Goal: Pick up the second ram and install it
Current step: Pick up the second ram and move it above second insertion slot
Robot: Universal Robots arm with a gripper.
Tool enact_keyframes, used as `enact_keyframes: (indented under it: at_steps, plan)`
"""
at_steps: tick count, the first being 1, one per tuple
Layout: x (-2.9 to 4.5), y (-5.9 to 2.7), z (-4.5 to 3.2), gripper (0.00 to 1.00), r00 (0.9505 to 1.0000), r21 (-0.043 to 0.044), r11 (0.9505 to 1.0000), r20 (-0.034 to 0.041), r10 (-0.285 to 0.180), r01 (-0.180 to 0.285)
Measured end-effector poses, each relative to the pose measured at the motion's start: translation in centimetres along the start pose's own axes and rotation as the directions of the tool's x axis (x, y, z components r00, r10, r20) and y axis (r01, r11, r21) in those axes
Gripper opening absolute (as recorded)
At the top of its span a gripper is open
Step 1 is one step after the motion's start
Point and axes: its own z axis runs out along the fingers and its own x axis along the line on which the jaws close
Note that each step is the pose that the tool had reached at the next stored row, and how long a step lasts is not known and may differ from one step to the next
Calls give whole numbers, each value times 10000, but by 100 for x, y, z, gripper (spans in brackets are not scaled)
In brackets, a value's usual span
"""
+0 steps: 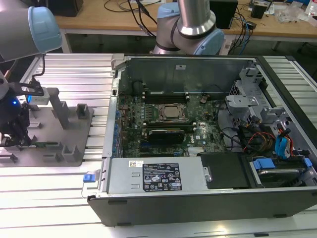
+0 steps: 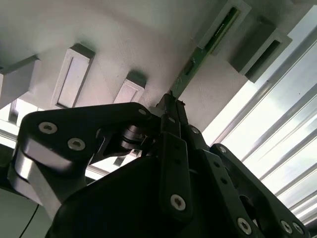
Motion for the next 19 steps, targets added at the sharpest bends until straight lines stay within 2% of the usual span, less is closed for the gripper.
enact_keyframes:
  at_steps: [12,17,19]
  plan:
    - [0,2,-39,9,10000,-2,10000,-3,-2,2]
    - [0,4,-87,9,10000,-1,10000,-1,-2,2]
    - [-1,6,-147,9,10000,0,10000,-1,-3,3]
